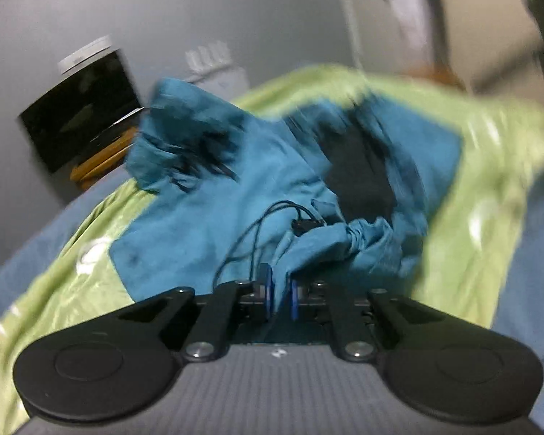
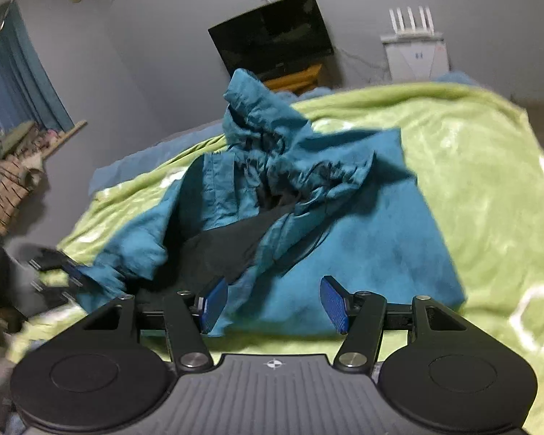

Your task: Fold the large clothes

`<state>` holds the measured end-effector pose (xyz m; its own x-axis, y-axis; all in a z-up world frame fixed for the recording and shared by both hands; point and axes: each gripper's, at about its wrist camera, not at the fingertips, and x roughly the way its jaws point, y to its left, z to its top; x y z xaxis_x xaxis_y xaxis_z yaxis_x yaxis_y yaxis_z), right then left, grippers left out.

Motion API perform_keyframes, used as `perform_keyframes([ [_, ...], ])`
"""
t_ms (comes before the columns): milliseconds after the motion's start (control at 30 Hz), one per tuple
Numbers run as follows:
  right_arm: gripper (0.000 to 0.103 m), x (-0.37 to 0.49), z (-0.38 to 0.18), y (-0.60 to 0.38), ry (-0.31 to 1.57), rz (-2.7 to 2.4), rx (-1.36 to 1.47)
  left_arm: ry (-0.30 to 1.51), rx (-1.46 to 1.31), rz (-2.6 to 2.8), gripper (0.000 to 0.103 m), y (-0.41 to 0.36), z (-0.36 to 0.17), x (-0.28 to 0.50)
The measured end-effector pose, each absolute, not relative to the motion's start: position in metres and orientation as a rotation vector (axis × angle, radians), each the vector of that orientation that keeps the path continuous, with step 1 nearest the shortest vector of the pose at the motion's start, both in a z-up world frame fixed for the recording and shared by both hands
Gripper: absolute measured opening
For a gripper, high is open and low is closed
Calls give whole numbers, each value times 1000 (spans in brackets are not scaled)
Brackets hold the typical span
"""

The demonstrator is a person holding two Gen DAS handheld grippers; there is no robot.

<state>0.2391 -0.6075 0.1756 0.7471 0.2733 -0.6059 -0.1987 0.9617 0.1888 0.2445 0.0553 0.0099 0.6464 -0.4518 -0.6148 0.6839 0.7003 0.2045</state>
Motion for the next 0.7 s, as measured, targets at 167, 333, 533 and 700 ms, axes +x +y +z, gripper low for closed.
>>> perform_keyframes([
  [167,61,291,171,-610,588,178,29,583,94,-577,7,106,26,312],
  [333,65,361,151,-618,547,127,19,649,-152,-426,6,138,7,379],
  [533,96,431,114,-631,547,55,-65,783,-49,-196,6,133,-43,431],
  [700,61,461,75,-645,652,61,-4,832,-68,-141,6,135,-73,449],
])
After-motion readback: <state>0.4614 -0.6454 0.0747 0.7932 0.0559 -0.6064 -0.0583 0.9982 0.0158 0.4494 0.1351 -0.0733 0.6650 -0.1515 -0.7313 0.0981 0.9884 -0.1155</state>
